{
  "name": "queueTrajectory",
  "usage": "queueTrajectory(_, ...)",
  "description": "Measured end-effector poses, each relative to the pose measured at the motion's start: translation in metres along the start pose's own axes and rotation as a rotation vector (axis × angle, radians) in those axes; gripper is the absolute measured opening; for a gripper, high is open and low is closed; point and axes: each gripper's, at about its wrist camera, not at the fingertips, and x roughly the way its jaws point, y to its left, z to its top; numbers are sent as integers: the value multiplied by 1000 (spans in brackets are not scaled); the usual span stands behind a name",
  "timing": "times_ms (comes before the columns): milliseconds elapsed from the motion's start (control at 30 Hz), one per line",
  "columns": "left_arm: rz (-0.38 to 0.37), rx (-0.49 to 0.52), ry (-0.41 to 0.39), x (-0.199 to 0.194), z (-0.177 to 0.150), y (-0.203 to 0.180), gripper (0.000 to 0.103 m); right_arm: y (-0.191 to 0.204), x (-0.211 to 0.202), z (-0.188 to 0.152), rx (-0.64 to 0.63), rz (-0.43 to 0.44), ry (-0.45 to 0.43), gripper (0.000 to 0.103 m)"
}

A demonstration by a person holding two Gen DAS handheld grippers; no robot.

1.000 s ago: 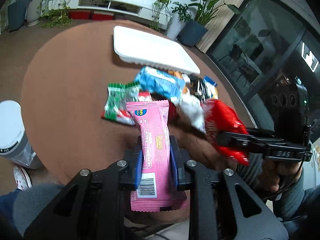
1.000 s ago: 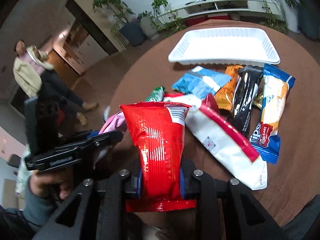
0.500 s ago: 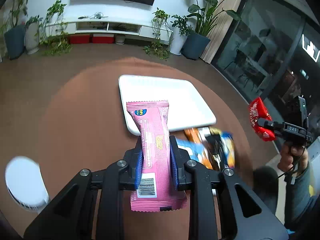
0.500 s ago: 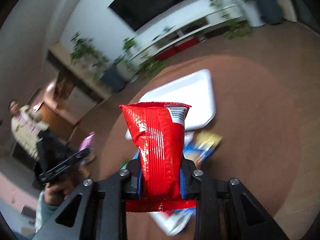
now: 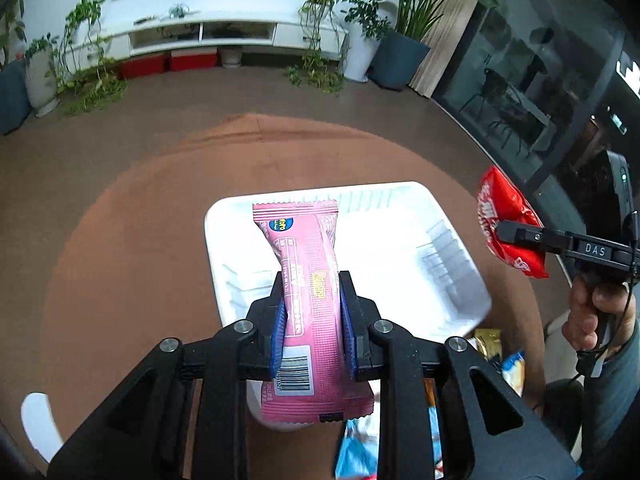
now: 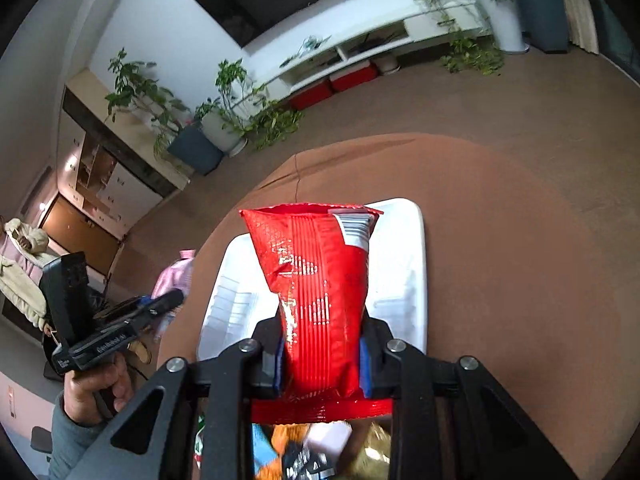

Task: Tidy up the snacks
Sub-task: 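Carry the pink bar and red bag to the white tray and release both, then lower the left tool onto the green-and-white packet and grasp it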

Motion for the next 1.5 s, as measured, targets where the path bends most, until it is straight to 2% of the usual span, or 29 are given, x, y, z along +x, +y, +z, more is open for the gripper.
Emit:
queueTrajectory(200,23,-14,51,45,-8,9,21,-2,42,5,-16,-6,72,29)
queueTrajectory(467,101,22,135,88,-25,3,22,-18,71,-5,-40,-104,126,29)
queueTrajectory(667,139,53,153,95,-38,-20,22,-18,84,-8,-75,-135,152,30)
queueTrajectory(800,137,36,138,101,-36,-26,23,-20,83,-8,-77,-138,150,31)
queueTrajectory(867,150,24,123,101,-34,-25,23,-21,83,-8,-79,-147,143,40)
queueTrajectory(1000,173,19,105,103,-30,-29,24,-19,80,-9,-93,-153,133,45)
queueTrajectory(1133,185,15,88,97,-29,-29,25,-18,78,-9,-92,-124,133,56)
queueTrajectory(1333,181,29,42,64,-32,-28,26,-14,66,-8,-93,-96,115,72)
queueTrajectory(1367,173,26,31,54,-33,-26,32,-13,61,-7,-96,-96,101,75)
queueTrajectory(1400,165,21,19,45,-34,-25,49,-11,55,-6,-100,-92,84,76)
queueTrajectory(1433,159,13,1,34,-36,-26,59,-9,47,-5,-104,-87,64,78)
queueTrajectory(1467,153,9,-17,23,-39,-26,75,-7,41,-4,-106,-84,48,79)
queueTrajectory(1500,141,11,-42,10,-43,-28,81,-4,31,-3,-109,-81,23,80)
